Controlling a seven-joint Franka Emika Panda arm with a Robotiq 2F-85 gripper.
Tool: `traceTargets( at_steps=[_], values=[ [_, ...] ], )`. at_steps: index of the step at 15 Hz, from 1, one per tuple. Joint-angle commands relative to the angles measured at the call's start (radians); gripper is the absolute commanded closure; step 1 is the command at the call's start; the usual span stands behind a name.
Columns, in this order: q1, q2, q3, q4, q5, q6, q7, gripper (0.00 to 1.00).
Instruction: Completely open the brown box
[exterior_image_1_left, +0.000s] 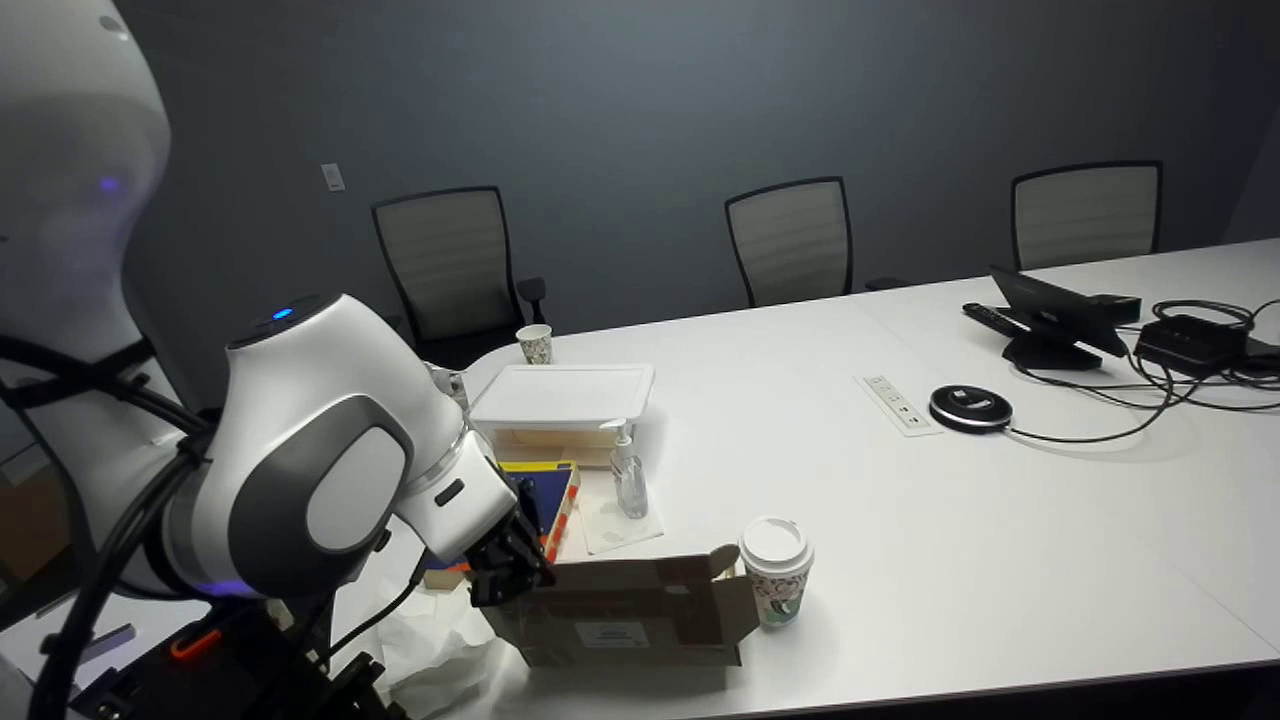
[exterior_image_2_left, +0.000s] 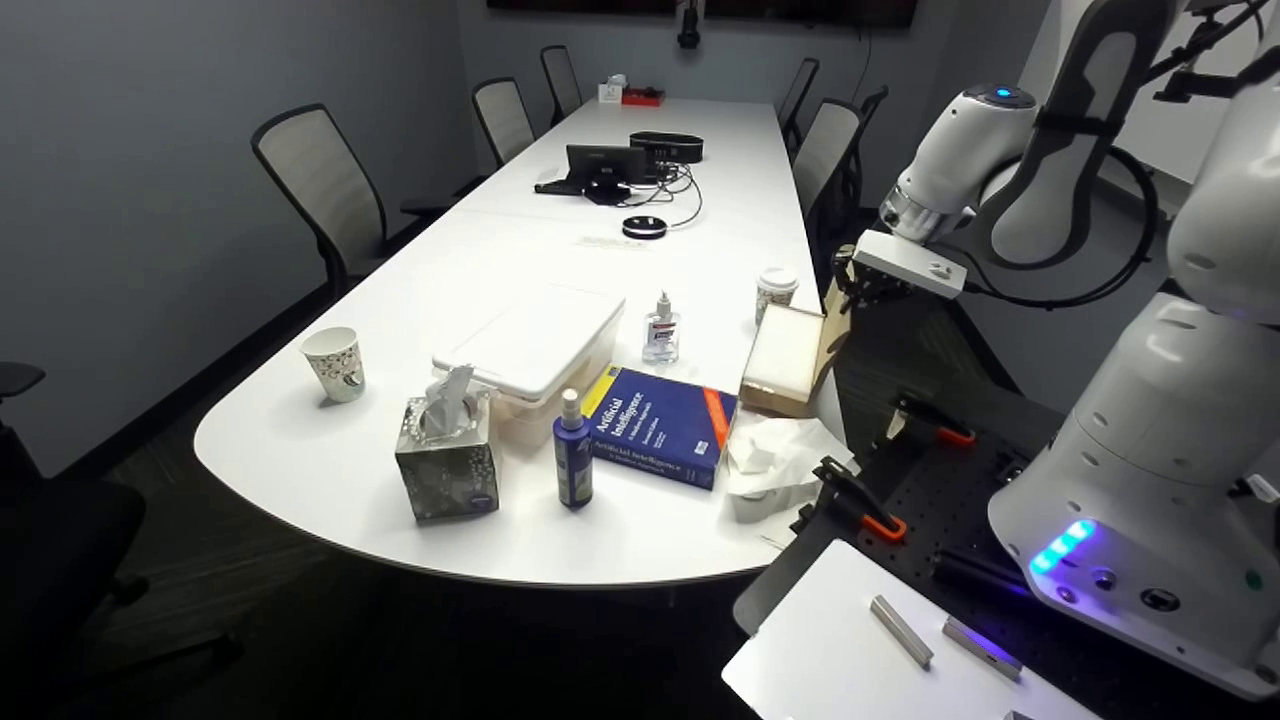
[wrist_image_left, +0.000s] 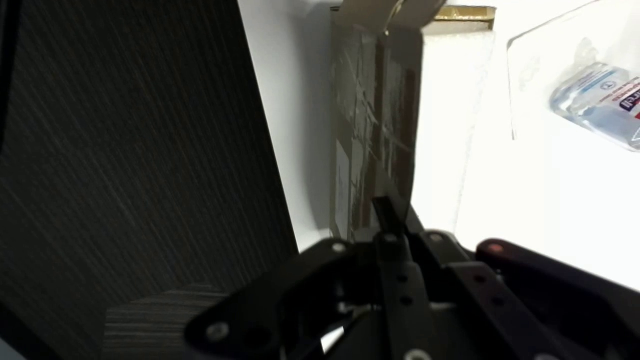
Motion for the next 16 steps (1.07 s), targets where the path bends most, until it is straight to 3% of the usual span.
traceTargets(
  at_steps=[1, 4, 5, 15, 16],
  values=[
    [-0.012, -0.044, 0.007, -0.015, -0.027, 0.000, 0.020, 0.99],
    [0.002, -0.044, -0.003, -0.015, -0.018, 0.000, 0.010, 0.99],
    [0.001, -0.045, -0.002, -0.015, -0.018, 0.000, 0.012, 0.77],
    [0.050, -0.054, -0.023, -0.016, -0.006, -0.022, 0.010, 0.03],
    [0.055, -0.061, -0.016, -0.017, -0.011, -0.036, 0.018, 0.00]
  ],
)
